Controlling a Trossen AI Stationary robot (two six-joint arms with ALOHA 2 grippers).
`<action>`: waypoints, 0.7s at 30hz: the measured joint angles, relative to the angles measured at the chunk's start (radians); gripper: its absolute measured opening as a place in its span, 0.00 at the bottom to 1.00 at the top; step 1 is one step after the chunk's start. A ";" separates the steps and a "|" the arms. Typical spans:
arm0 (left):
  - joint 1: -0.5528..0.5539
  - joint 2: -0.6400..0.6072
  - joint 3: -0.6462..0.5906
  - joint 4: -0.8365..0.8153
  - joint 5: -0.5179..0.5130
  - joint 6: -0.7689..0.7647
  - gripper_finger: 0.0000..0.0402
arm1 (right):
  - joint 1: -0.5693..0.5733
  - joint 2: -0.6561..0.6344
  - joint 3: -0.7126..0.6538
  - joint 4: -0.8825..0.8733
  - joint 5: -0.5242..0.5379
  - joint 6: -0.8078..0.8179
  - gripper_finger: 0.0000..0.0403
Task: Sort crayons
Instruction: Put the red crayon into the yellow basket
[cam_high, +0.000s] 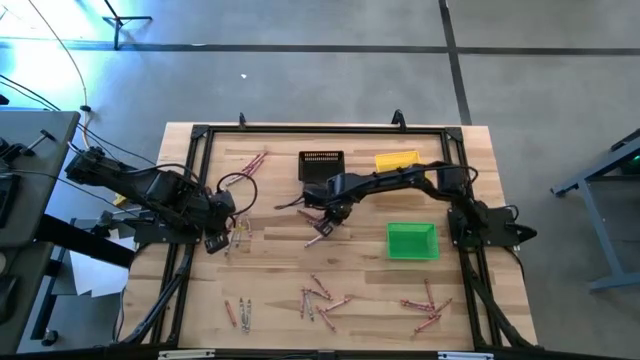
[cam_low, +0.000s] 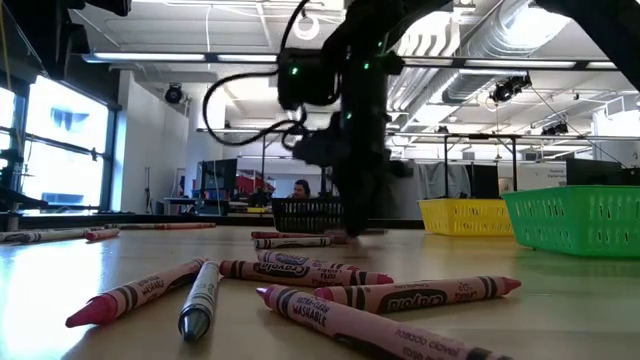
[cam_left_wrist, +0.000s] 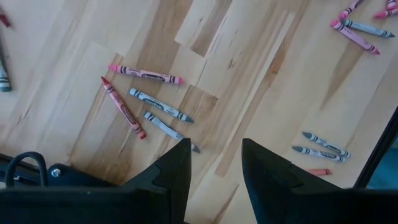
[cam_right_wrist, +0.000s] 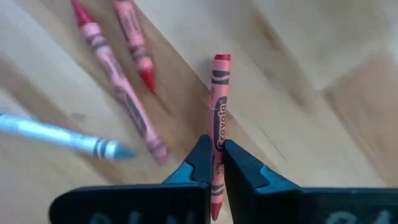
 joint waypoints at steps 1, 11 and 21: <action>0.000 0.000 0.000 0.001 -0.004 0.000 0.31 | -0.005 -0.023 0.001 -0.020 0.007 -0.002 0.03; 0.000 0.000 0.000 0.000 -0.062 -0.001 0.31 | -0.072 -0.274 0.007 -0.337 0.150 -0.033 0.02; 0.001 0.000 0.000 0.001 -0.097 -0.052 0.31 | -0.299 -0.371 0.007 -0.507 0.282 -0.168 0.02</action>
